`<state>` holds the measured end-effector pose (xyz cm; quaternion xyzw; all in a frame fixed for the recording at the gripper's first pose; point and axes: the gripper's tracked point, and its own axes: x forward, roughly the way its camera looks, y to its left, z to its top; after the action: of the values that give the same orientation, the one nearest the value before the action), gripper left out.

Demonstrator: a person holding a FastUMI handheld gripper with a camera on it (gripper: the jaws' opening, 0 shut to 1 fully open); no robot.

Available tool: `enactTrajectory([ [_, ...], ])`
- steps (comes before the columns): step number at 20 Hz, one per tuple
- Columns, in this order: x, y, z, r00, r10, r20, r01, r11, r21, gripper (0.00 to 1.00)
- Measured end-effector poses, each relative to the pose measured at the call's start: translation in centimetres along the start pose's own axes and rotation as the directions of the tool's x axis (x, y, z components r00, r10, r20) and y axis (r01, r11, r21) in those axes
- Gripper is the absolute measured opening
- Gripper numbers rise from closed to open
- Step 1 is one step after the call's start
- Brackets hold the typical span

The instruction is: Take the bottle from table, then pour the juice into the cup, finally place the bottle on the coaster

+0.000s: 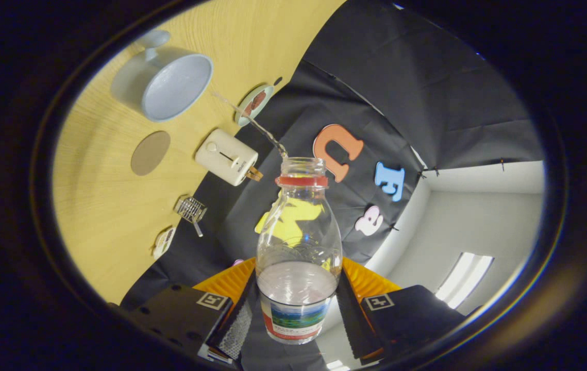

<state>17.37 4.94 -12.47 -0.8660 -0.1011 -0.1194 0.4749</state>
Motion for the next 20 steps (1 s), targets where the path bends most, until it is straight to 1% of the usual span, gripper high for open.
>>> enactTrajectory([
  [6,0.1,-1.6,-0.4,1.000,-0.030,-0.002,0.030,0.998,-0.048,0.81],
  [9,0.3,-1.6,-0.2,1.000,-0.030,0.006,0.031,0.997,-0.068,0.81],
  [13,0.0,-2.1,0.3,0.999,-0.051,0.013,0.052,0.993,-0.104,0.81],
  [17,0.1,-1.1,1.5,0.999,-0.040,0.033,0.044,0.991,-0.128,0.81],
  [20,-0.3,0.2,2.4,0.999,-0.013,0.039,0.018,0.991,-0.130,0.81],
])
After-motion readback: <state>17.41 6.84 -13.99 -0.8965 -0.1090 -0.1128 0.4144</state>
